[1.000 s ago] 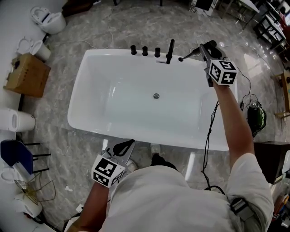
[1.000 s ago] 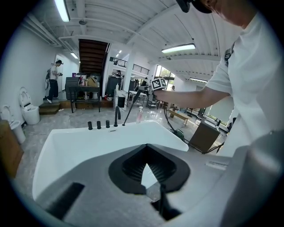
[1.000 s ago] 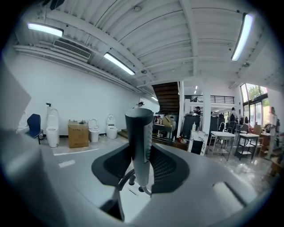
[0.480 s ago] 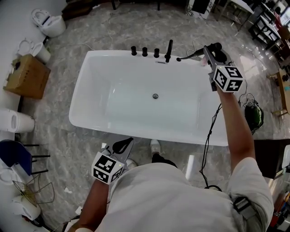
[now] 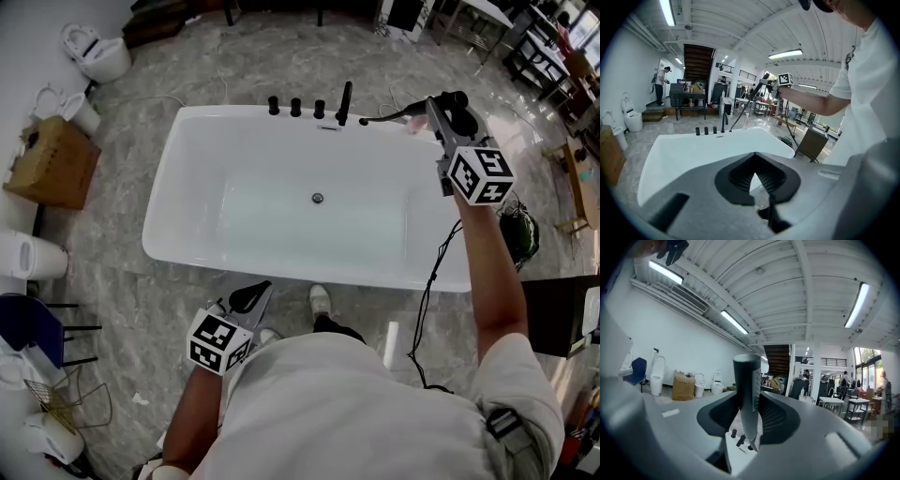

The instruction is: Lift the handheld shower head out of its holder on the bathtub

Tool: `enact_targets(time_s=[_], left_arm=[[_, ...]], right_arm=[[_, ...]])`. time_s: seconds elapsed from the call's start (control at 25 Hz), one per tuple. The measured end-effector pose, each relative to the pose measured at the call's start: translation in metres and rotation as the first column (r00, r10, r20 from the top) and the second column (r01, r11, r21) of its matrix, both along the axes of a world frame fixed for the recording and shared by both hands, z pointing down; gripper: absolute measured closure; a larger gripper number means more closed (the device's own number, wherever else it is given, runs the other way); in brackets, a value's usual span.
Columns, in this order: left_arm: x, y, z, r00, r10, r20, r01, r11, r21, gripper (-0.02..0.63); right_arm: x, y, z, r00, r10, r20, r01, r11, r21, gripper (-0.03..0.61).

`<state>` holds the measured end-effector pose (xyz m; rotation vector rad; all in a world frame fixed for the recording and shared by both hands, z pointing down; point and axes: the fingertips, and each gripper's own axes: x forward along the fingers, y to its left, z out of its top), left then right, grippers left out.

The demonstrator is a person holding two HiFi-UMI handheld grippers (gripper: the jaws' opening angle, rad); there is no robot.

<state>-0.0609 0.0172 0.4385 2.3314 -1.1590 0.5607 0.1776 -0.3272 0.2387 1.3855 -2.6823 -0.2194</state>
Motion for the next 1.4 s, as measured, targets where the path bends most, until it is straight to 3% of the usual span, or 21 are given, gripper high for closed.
enact_targets(time_s=[0.88, 1.4], left_arm=[[-0.013, 0.028, -0.007, 0.998, 0.063, -0.024, -0.062, 0.997, 0.041, 0.607], [-0.023, 0.046, -0.010, 0.995, 0.088, -0.044, -0.086, 0.995, 0.057, 0.607]], right_arm=[[-0.018, 0.138, -0.059, 1.000, -0.024, 0.003, 0.023, 0.996, 0.090, 0.434], [-0.040, 0.200, -0.035, 1.000, -0.025, -0.001, 0.025, 0.999, 0.040, 0.434]])
